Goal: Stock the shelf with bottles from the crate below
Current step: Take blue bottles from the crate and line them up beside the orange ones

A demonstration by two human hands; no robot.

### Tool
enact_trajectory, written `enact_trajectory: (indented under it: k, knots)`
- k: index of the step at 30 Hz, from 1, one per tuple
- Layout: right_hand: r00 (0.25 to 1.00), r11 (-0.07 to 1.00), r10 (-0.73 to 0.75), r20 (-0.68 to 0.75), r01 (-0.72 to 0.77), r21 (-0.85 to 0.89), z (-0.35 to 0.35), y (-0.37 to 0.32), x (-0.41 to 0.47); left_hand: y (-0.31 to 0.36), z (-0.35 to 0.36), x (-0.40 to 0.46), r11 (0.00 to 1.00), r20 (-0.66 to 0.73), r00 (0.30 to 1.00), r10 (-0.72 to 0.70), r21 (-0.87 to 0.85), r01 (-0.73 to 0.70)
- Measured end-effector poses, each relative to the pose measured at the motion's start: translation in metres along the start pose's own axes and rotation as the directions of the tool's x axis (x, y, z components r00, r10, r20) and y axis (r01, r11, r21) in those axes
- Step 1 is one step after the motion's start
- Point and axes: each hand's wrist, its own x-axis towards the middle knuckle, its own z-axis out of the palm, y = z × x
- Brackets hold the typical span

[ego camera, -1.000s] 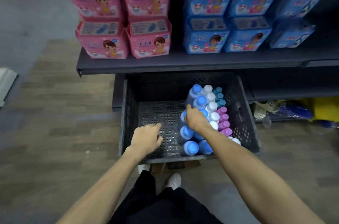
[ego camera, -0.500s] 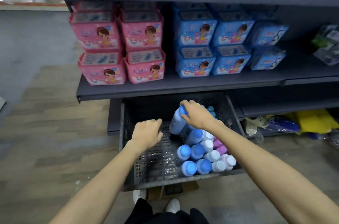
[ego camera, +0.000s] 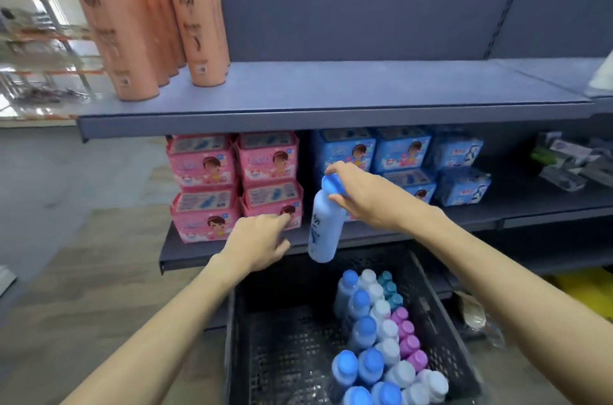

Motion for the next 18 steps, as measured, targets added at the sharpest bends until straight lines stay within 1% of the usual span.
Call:
enact_trajectory:
  k: [2,4,6,11,14,18]
  knots:
    - [0.998,0.99,-0.054,-0.046,0.047,-0.129,-0.022,-0.007,0.005,-0.005,-0.024,0.009,0.999,-0.076,0.997,0.02,0.029,-0.018]
    - [0.989,0.982,-0.098,-0.11,0.078,-0.17,-0.041,-0.012,0.011,-0.01,-0.049,0.019,0.997,-0.178,0.983,0.05,0.07,-0.038]
    - [0.978,0.984,-0.123,-0.165,0.099,-0.145,-0.061,-0.016,0.016,-0.014,-0.073,0.028,0.995,-0.262,0.962,0.073,0.085,-0.052]
    - [0.957,0.988,-0.144,-0.252,0.126,-0.086,-0.112,-0.028,0.026,-0.017,-0.134,0.049,0.982,-0.394,0.909,0.139,0.175,-0.074]
    - [0.937,0.987,-0.158,-0.313,0.142,-0.073,-0.14,-0.035,0.033,-0.023,-0.164,0.06,0.977,-0.426,0.893,0.146,0.203,-0.063]
    - [0.906,0.985,-0.17,-0.388,0.145,-0.094,-0.187,-0.049,0.046,-0.032,-0.2,0.072,0.978,-0.483,0.863,0.148,0.199,-0.057]
